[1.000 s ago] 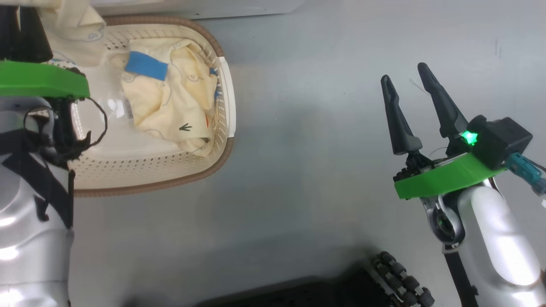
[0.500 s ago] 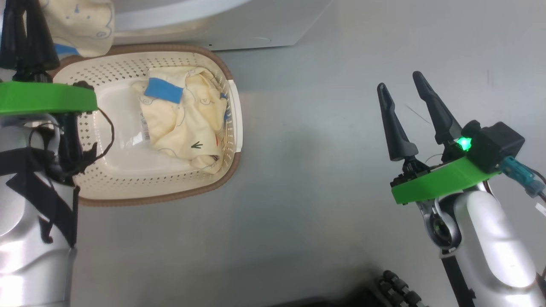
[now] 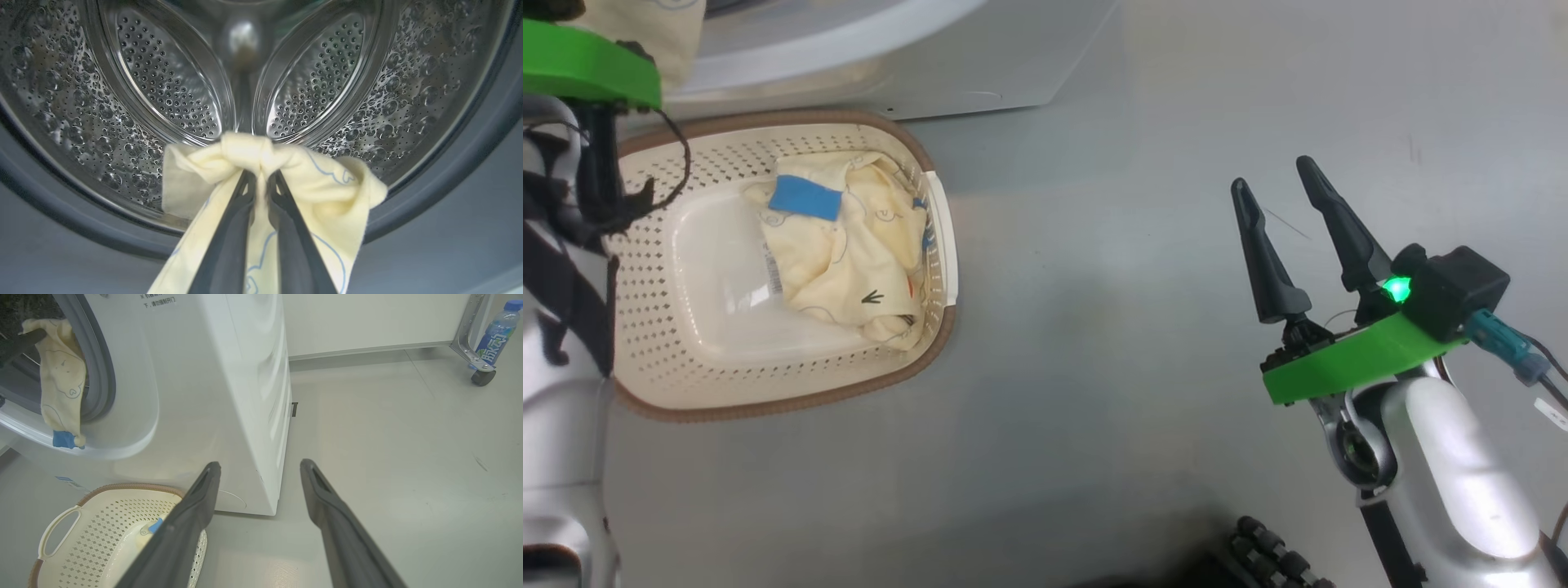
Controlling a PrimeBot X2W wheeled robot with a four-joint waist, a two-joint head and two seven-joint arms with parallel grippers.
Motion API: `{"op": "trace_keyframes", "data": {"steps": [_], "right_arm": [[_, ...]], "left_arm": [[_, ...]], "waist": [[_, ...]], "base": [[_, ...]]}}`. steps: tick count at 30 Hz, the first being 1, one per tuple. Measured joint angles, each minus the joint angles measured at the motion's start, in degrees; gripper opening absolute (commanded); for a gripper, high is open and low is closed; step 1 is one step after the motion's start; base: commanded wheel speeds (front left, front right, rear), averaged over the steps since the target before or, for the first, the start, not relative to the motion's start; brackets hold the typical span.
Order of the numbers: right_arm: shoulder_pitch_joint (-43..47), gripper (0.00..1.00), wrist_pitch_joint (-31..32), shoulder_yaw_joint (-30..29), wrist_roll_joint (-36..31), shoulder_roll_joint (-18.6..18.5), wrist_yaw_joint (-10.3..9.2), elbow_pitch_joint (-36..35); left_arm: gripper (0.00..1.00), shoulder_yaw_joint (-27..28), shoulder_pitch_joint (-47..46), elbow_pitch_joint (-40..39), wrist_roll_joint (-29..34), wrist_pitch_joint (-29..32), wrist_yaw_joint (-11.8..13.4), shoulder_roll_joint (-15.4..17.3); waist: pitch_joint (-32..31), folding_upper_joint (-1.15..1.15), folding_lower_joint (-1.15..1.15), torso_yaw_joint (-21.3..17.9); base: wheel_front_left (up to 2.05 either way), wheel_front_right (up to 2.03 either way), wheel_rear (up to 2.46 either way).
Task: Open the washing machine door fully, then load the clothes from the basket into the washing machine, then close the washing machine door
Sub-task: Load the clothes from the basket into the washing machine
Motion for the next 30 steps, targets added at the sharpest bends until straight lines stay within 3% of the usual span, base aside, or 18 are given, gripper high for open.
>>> {"op": "trace_keyframes", "data": {"steps": [9, 30], "right_arm": [[-0.05, 1.00, 0.00, 0.90, 0.91, 0.15, 0.00, 0.03], [-0.28, 1.00, 0.00, 2.65, 2.43, 0.51, 0.00, 0.12]], "left_arm": [[0.00, -0.82, -9.28, 6.33, 0.87, 3.82, 0.52, 2.03], [0.00, -5.66, -23.77, 16.92, 4.50, 5.48, 0.76, 4.15]], "waist": [[1.42, 0.00, 0.00, -2.23], [5.86, 0.00, 0.01, -4.60]], "base": [[0.00, 0.00, 0.00], [0.00, 0.00, 0.00]]}}
